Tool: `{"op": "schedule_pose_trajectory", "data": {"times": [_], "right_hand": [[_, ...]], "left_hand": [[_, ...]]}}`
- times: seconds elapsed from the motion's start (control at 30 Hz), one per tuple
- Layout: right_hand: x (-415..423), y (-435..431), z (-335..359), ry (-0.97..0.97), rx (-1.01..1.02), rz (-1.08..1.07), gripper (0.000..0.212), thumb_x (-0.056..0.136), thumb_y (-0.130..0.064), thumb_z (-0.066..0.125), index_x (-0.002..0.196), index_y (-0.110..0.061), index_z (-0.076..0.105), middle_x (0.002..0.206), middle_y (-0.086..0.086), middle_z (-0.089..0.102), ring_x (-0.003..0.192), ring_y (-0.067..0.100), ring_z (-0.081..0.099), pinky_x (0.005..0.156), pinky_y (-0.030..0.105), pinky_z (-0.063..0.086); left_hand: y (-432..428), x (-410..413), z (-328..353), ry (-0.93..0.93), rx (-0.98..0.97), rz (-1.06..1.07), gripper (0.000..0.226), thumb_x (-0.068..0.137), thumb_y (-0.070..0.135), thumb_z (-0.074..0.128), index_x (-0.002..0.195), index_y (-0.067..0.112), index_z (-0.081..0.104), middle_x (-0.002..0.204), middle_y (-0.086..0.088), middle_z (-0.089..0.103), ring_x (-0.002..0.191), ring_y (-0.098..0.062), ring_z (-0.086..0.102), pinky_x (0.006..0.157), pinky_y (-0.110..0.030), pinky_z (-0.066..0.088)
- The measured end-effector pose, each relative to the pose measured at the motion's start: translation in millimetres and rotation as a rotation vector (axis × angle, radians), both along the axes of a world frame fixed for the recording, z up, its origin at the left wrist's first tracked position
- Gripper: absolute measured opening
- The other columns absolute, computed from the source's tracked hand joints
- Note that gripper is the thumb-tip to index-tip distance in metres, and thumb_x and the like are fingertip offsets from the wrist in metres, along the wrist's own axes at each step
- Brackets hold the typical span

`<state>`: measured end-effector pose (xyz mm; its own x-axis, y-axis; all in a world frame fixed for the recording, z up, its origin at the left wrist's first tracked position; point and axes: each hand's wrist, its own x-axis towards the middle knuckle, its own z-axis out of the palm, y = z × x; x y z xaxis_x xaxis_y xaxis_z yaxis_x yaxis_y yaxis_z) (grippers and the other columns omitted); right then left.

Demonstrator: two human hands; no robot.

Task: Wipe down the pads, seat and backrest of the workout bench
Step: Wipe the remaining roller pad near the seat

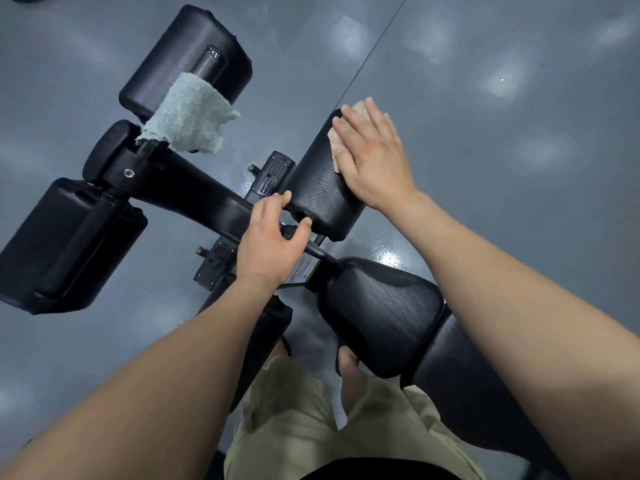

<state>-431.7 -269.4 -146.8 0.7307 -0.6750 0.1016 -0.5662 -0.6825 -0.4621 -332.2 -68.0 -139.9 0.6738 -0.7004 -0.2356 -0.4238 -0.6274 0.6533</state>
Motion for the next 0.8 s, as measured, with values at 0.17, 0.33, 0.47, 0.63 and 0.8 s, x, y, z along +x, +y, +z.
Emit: {"op": "schedule_pose_trajectory", "data": {"times": [0.17, 0.33, 0.47, 0.63, 0.8], "right_hand": [[-8, 29, -10, -0.112, -0.075, 0.092, 0.04, 0.103, -0.03, 0.046, 0.138, -0.016, 0.06, 0.15, -0.001, 0.052, 0.149, 0.031, 0.03, 0.121, 0.05, 0.024], [-14, 55, -14, -0.165, -0.067, 0.138, 0.038, 0.104, -0.027, 0.048, 0.138, -0.015, 0.06, 0.149, 0.0, 0.053, 0.149, 0.032, 0.032, 0.119, 0.05, 0.028], [-19, 72, -17, -0.205, -0.08, 0.173, 0.038, 0.105, -0.026, 0.049, 0.139, -0.013, 0.06, 0.149, 0.001, 0.053, 0.148, 0.034, 0.032, 0.118, 0.052, 0.029], [-25, 92, -26, -0.255, -0.129, 0.208, 0.037, 0.105, -0.021, 0.052, 0.139, -0.01, 0.06, 0.148, 0.006, 0.053, 0.146, 0.039, 0.035, 0.117, 0.054, 0.031], [-33, 104, -44, -0.303, -0.137, 0.189, 0.038, 0.102, -0.008, 0.055, 0.14, -0.008, 0.058, 0.149, 0.011, 0.051, 0.144, 0.043, 0.035, 0.116, 0.056, 0.032]], "left_hand": [[1, -1, 1, 0.001, 0.01, -0.002, 0.049, 0.091, 0.048, 0.062, 0.137, 0.036, 0.049, 0.137, 0.021, 0.046, 0.097, 0.012, 0.042, 0.083, -0.025, 0.04], [2, 1, 0, 0.022, 0.009, -0.006, 0.051, 0.091, 0.051, 0.06, 0.138, 0.04, 0.047, 0.138, 0.021, 0.045, 0.105, 0.009, 0.046, 0.088, -0.026, 0.044], [2, 1, 0, 0.041, -0.008, -0.012, 0.051, 0.091, 0.049, 0.059, 0.14, 0.039, 0.047, 0.139, 0.02, 0.046, 0.11, 0.007, 0.047, 0.091, -0.025, 0.043], [1, 4, -1, 0.039, 0.003, -0.01, 0.044, 0.096, 0.036, 0.055, 0.139, 0.037, 0.048, 0.139, 0.021, 0.047, 0.118, 0.006, 0.046, 0.098, -0.027, 0.042], [-1, 3, -4, 0.031, 0.003, 0.003, 0.041, 0.095, 0.03, 0.051, 0.136, 0.038, 0.052, 0.137, 0.021, 0.049, 0.117, 0.006, 0.049, 0.099, -0.027, 0.046]]}}
